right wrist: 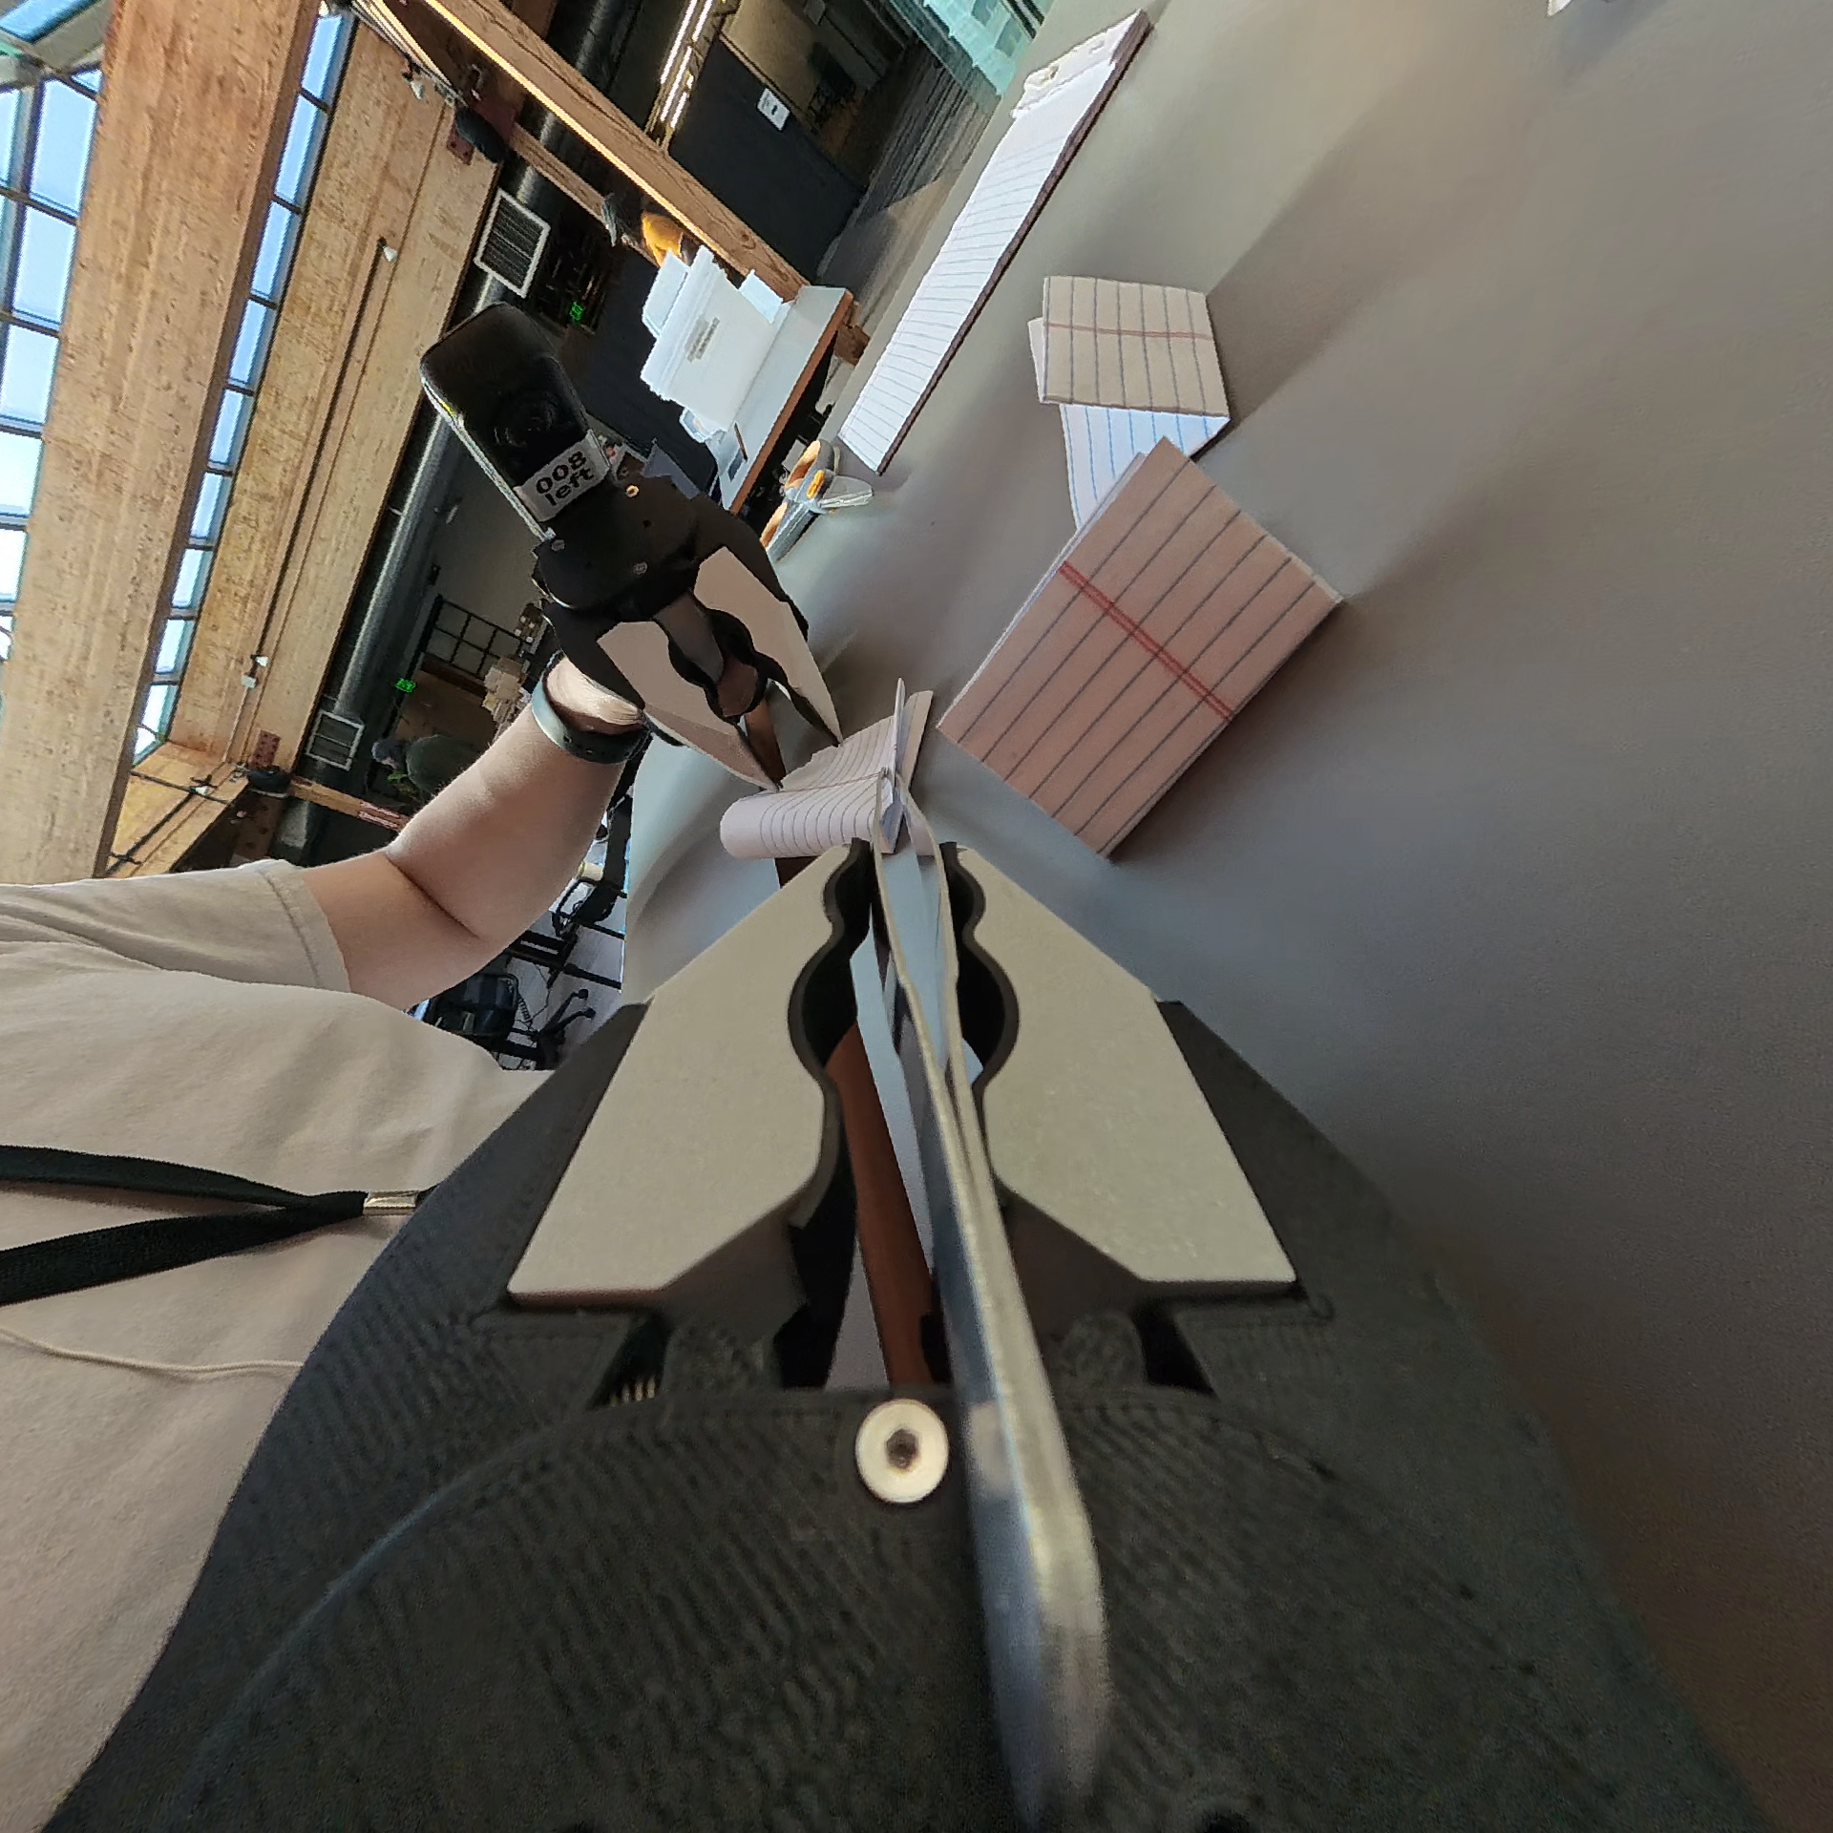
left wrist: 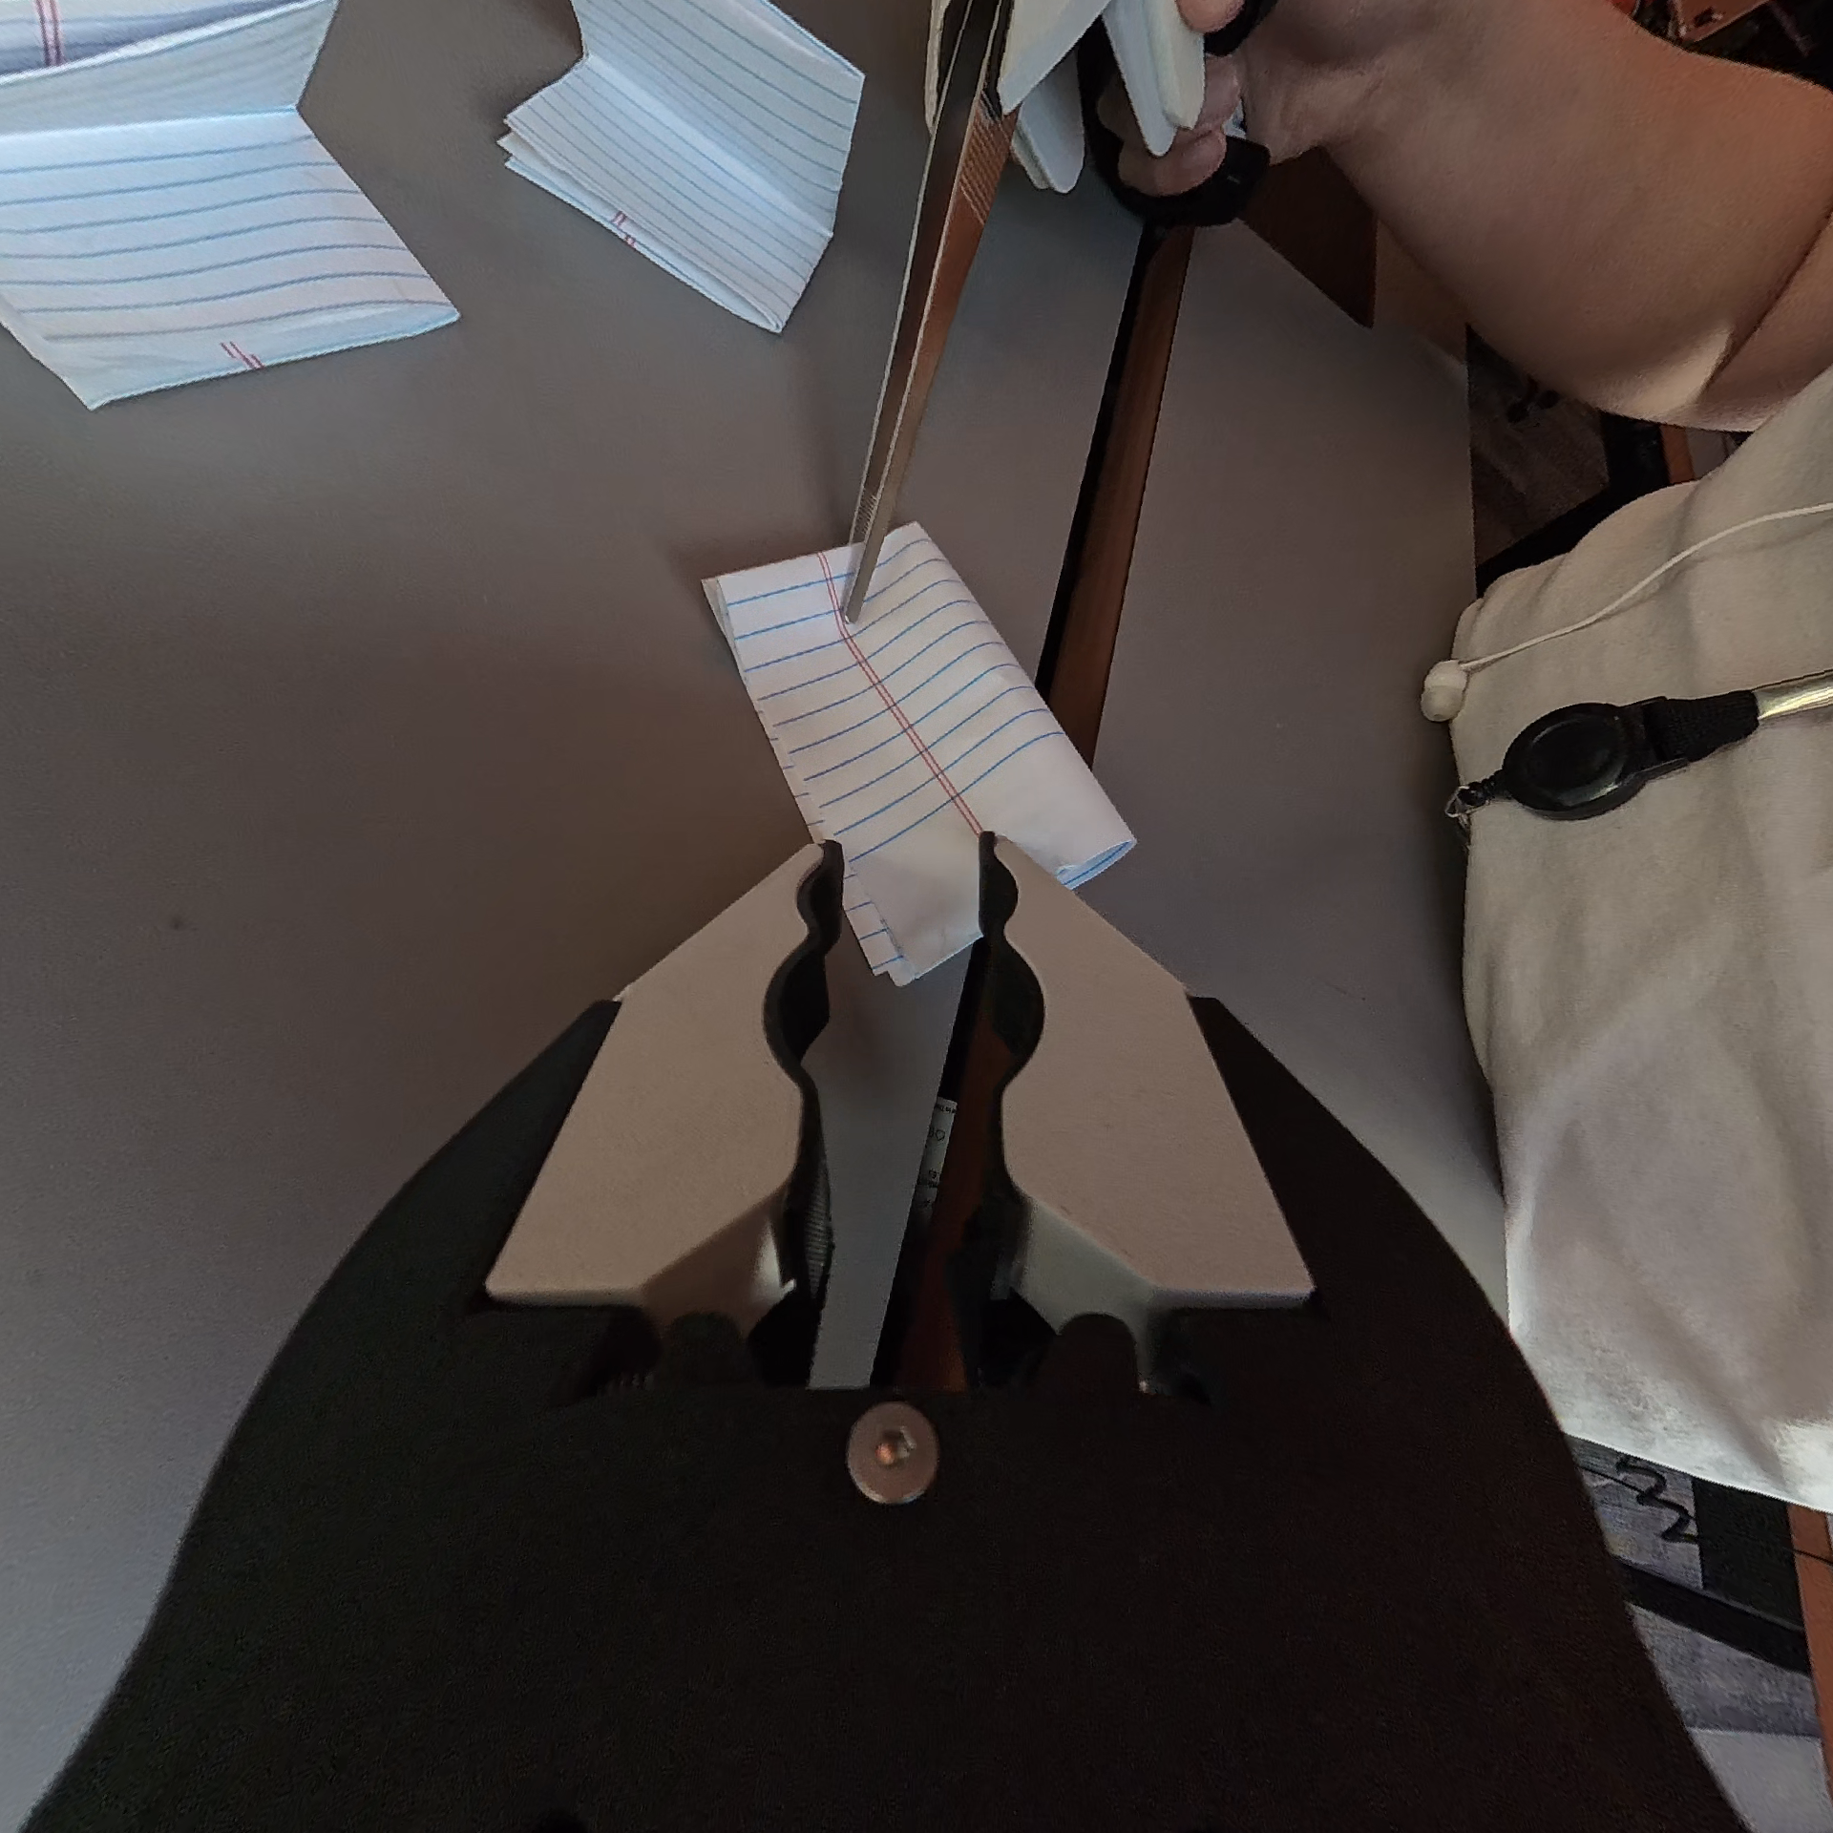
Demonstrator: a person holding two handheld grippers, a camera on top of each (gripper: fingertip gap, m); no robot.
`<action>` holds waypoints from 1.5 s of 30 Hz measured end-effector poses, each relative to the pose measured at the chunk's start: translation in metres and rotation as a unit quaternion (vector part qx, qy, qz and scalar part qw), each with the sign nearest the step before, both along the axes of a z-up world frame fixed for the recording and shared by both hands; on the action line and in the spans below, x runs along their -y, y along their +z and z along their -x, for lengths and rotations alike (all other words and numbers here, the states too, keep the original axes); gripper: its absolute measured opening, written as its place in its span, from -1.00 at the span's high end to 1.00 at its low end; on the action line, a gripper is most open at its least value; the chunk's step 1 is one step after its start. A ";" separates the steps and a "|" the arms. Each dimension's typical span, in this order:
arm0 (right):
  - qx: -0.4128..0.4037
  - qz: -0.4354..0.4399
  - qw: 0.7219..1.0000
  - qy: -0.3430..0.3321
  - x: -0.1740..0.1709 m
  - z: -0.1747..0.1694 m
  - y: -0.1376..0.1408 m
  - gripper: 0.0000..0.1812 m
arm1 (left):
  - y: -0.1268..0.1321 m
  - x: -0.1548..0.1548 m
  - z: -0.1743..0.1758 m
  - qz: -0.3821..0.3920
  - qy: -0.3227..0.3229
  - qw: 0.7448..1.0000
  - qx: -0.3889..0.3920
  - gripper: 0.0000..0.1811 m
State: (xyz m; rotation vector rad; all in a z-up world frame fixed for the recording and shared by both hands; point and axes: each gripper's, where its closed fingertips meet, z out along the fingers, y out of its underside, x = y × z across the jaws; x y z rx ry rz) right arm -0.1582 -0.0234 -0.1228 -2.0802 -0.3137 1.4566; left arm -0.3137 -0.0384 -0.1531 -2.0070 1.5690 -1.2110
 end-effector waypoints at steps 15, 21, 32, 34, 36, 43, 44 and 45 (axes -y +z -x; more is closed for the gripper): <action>0.018 -0.033 0.999 -0.019 0.003 0.001 0.001 0.86 | 0.002 0.003 0.003 0.029 0.010 1.000 0.000 0.65; 0.023 -0.043 0.998 -0.032 0.007 0.001 0.002 0.86 | 0.000 0.000 0.004 0.025 0.019 1.000 0.000 0.76; 0.025 -0.051 0.998 -0.037 0.009 0.002 0.002 0.86 | 0.001 -0.006 0.005 0.002 0.035 0.999 0.002 0.70; 0.023 -0.048 0.998 -0.037 0.009 0.002 0.001 0.86 | 0.002 -0.005 0.005 0.013 0.038 0.999 0.006 0.66; 0.022 -0.047 0.998 -0.037 0.009 0.002 0.001 0.86 | 0.003 -0.003 0.005 0.028 0.036 0.999 0.010 0.62; 0.023 -0.049 0.998 -0.037 0.009 0.002 0.001 0.86 | 0.004 0.004 0.006 0.021 0.007 1.000 0.008 0.54; 0.023 -0.049 0.998 -0.037 0.009 0.002 0.001 0.86 | 0.004 0.004 0.006 0.018 0.006 1.000 0.006 0.56; 0.023 -0.050 0.998 -0.037 0.009 0.002 0.001 0.85 | 0.003 0.004 0.006 0.016 0.005 1.000 0.005 0.57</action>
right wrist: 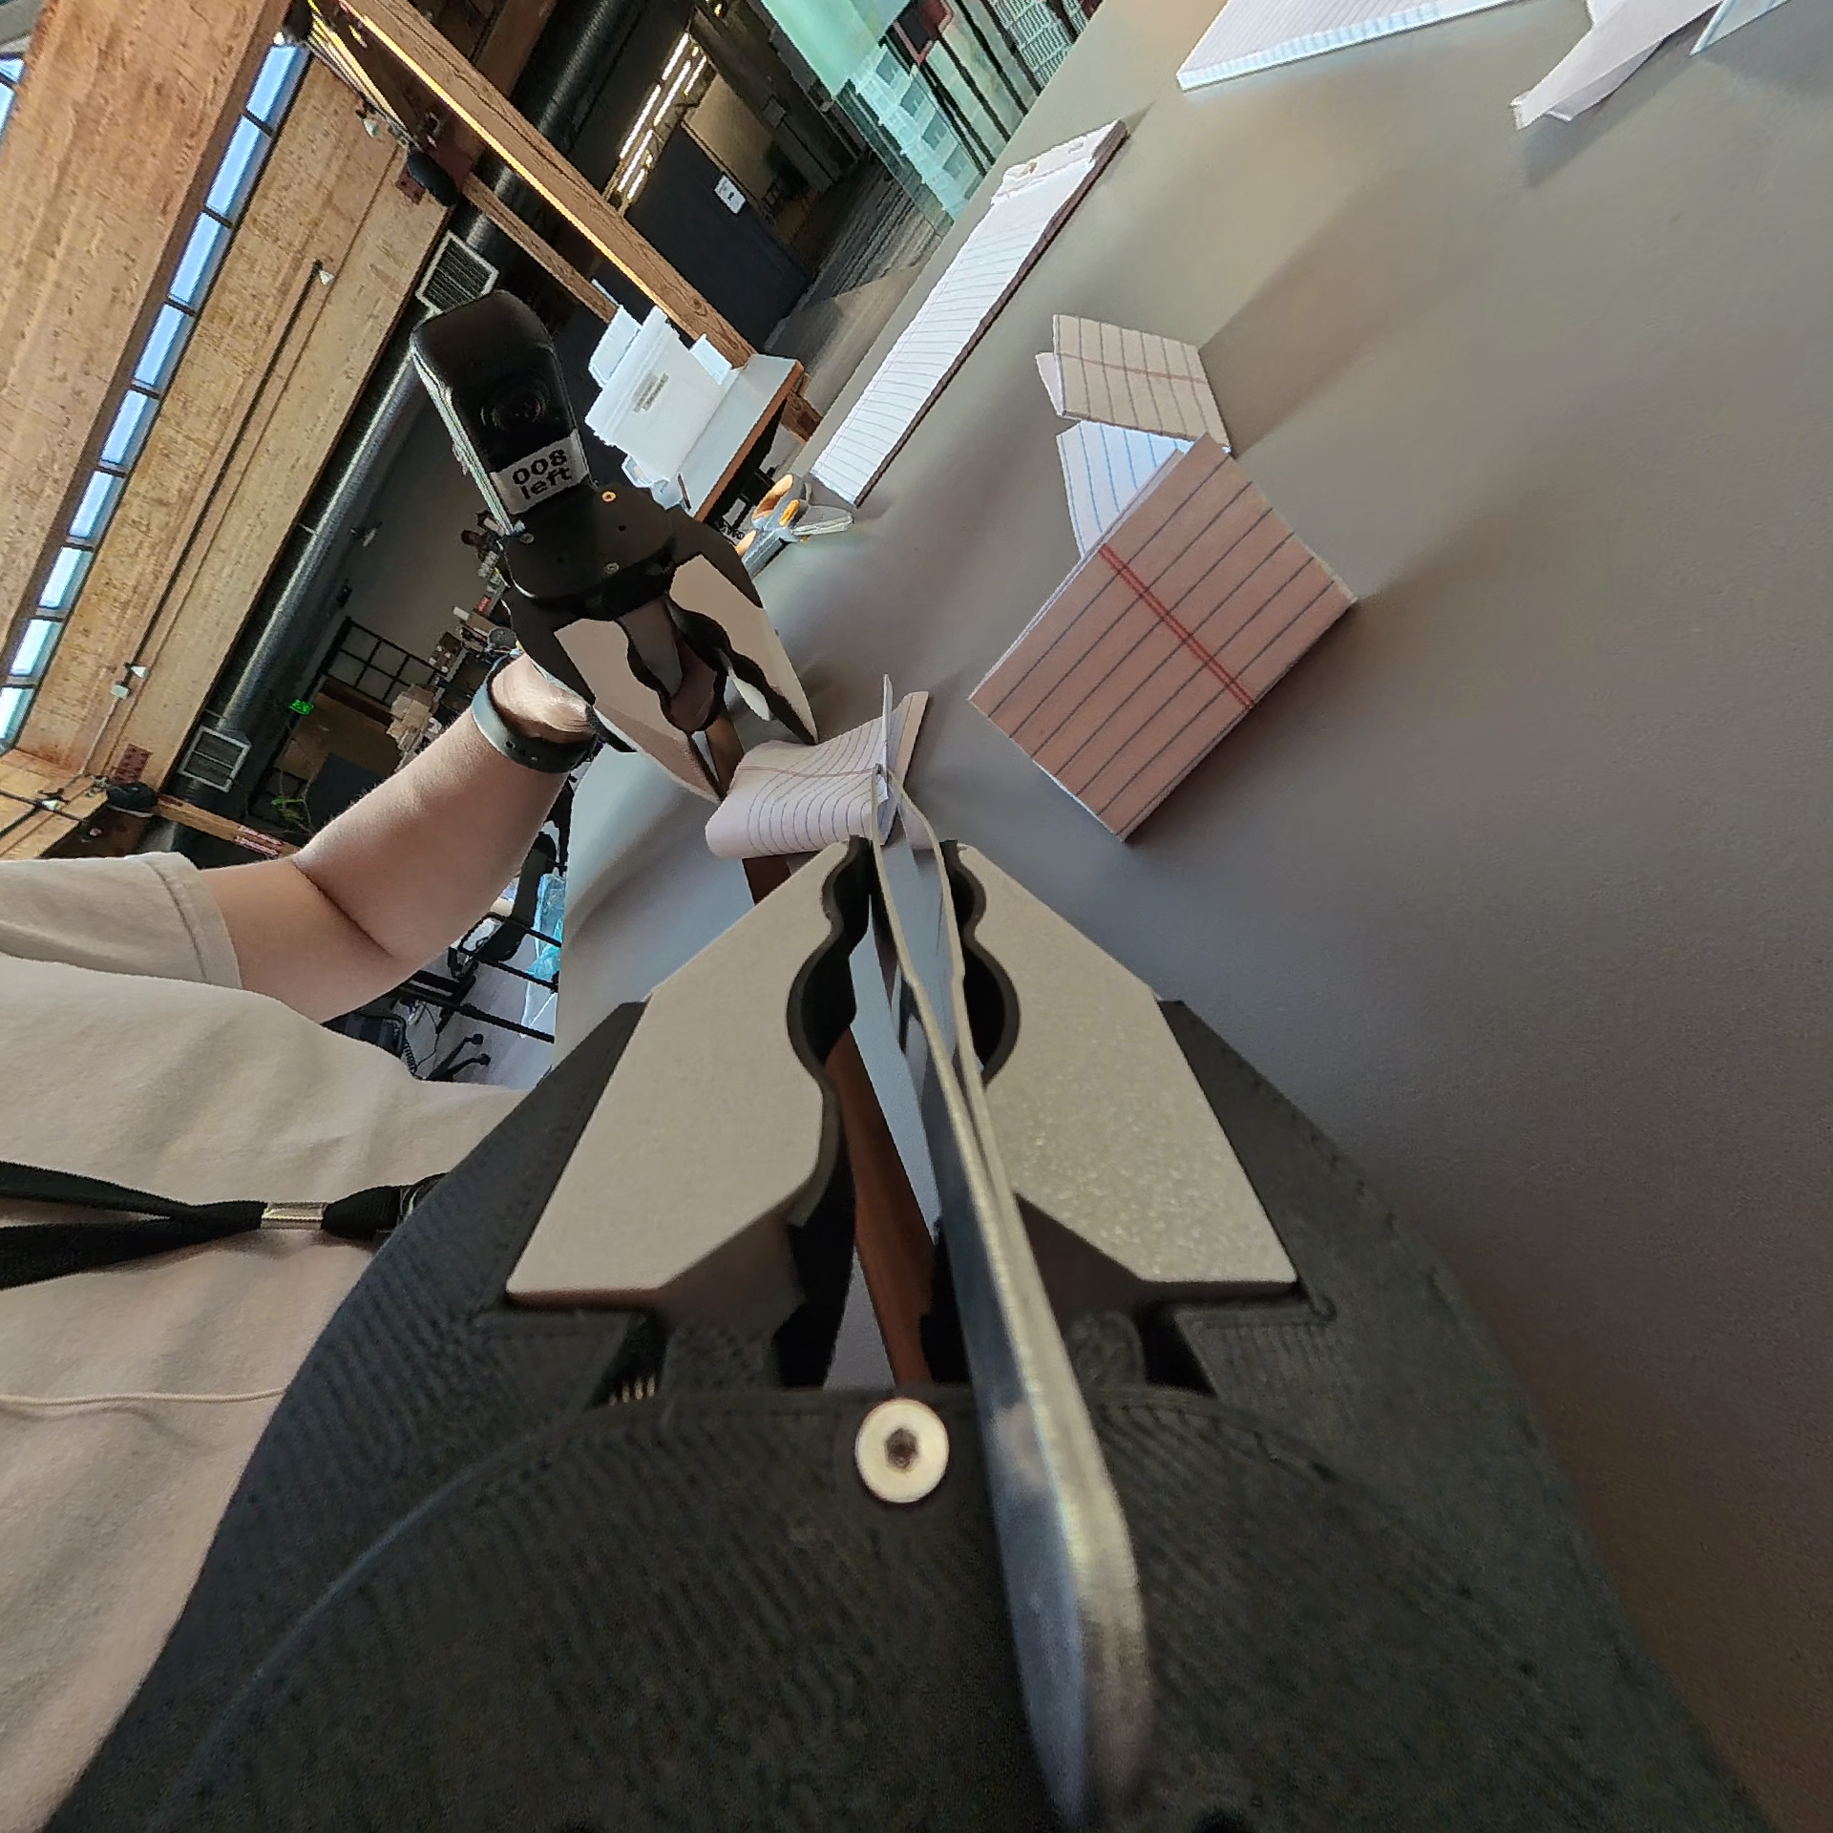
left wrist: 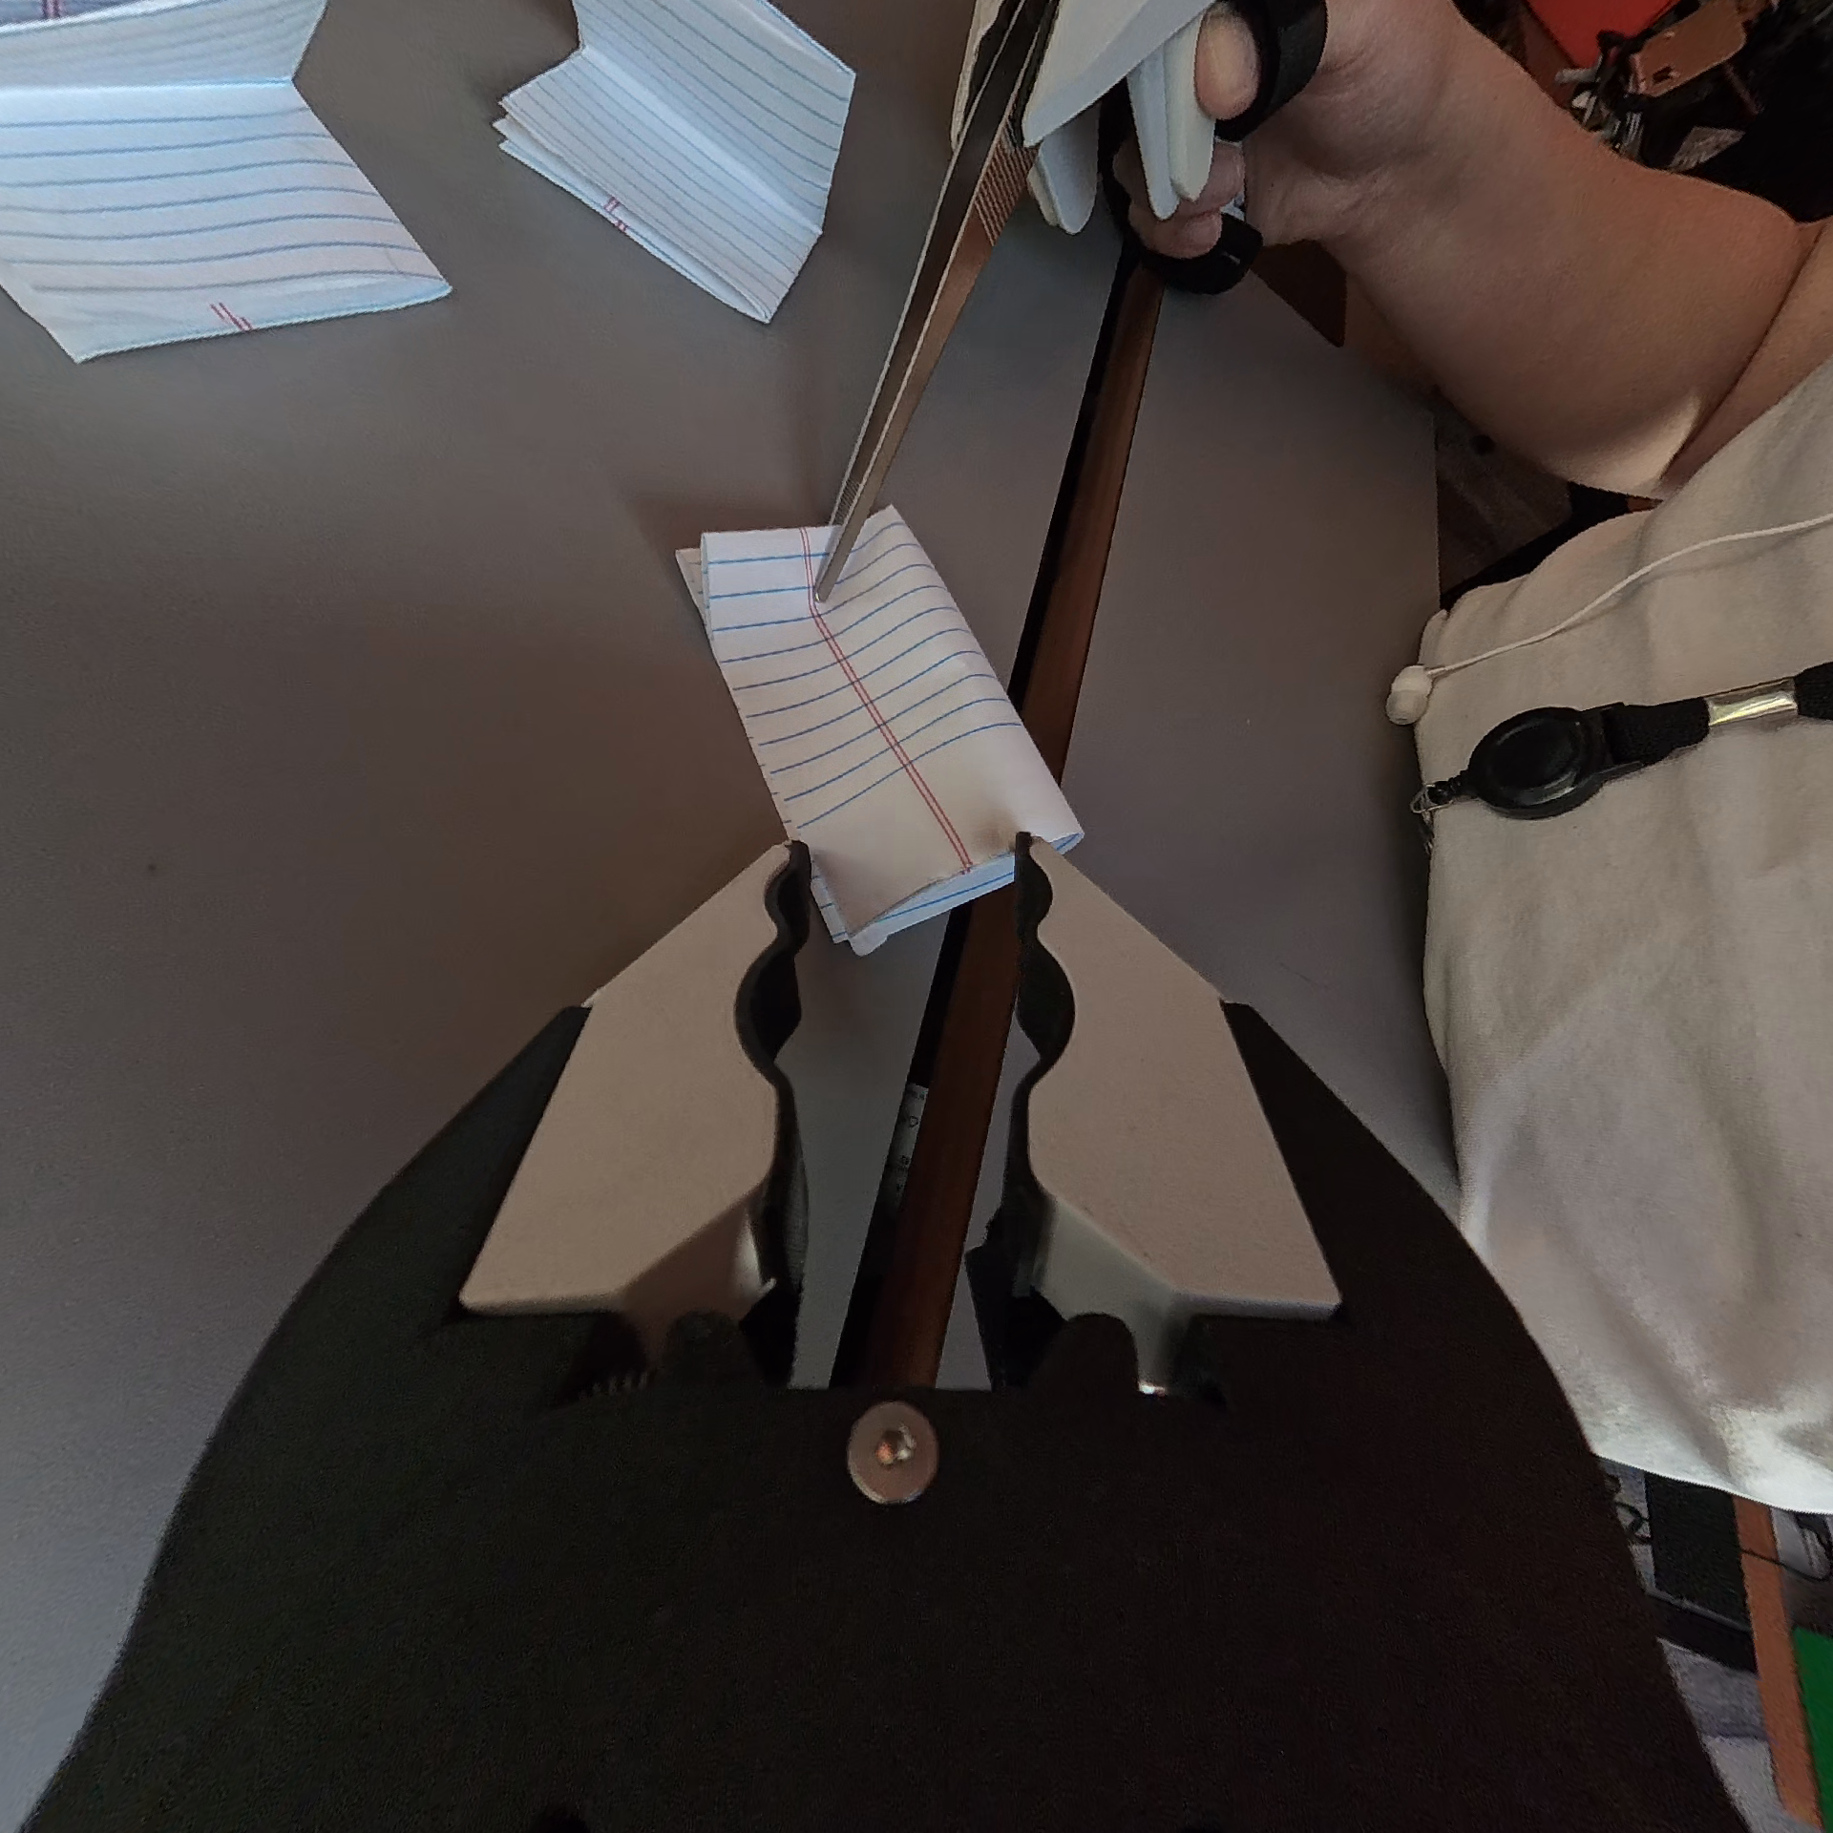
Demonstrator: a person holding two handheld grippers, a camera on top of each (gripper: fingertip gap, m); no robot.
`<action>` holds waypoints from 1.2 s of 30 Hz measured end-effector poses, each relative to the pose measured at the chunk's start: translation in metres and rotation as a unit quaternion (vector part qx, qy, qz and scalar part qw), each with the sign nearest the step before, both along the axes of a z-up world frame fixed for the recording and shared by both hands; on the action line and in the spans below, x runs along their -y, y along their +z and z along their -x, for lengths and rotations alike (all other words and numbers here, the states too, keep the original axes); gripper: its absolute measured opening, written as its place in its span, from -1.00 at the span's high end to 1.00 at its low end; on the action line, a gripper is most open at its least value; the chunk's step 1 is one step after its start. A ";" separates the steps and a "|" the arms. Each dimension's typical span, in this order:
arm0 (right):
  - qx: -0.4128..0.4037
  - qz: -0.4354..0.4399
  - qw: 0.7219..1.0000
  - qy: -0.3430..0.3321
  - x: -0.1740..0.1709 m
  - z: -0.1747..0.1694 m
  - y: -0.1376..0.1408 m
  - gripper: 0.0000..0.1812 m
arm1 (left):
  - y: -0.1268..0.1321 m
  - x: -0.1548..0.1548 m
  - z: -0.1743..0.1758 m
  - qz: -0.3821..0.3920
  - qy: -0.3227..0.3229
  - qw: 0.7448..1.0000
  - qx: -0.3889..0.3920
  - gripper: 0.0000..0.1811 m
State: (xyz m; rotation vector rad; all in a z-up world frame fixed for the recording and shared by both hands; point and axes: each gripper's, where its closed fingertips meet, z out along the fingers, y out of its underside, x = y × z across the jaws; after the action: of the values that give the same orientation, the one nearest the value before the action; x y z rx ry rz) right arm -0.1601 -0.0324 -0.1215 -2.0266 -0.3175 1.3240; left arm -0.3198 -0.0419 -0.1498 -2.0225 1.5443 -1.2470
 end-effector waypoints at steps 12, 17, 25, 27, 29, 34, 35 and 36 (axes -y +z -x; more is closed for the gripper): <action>0.009 -0.018 1.000 -0.007 0.002 0.001 0.002 0.86 | -0.001 -0.002 0.000 0.003 0.003 1.000 0.002 0.61; 0.009 -0.021 1.000 -0.011 0.001 0.000 0.003 0.85 | 0.000 -0.002 0.000 0.013 0.006 1.000 0.002 0.62; 0.017 -0.034 0.999 -0.019 0.000 -0.001 0.003 0.85 | 0.000 -0.004 -0.001 0.029 0.014 0.999 0.005 0.63; 0.016 -0.031 0.999 -0.019 0.000 -0.001 0.003 0.86 | 0.001 -0.005 -0.001 0.031 0.016 0.999 0.007 0.63; 0.016 -0.031 0.999 -0.020 0.000 -0.001 0.003 0.86 | 0.001 -0.004 -0.001 0.035 0.015 0.999 0.008 0.62; 0.012 -0.025 0.999 -0.019 0.000 -0.002 0.002 0.86 | 0.028 -0.017 -0.001 0.076 0.046 0.993 0.075 0.50; 0.012 -0.025 0.999 -0.019 0.000 -0.002 0.002 0.86 | 0.037 -0.023 0.000 0.080 0.058 0.991 0.092 0.50; 0.012 -0.025 0.999 -0.019 0.000 -0.002 0.002 0.86 | 0.043 -0.027 -0.001 0.077 0.065 0.990 0.102 0.53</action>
State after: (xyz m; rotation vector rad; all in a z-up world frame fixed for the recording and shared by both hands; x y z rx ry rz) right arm -0.1583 -0.0322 -0.1196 -1.9982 -0.3189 1.2563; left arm -0.3188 -0.0146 -0.1067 -1.9780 1.2376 -1.5070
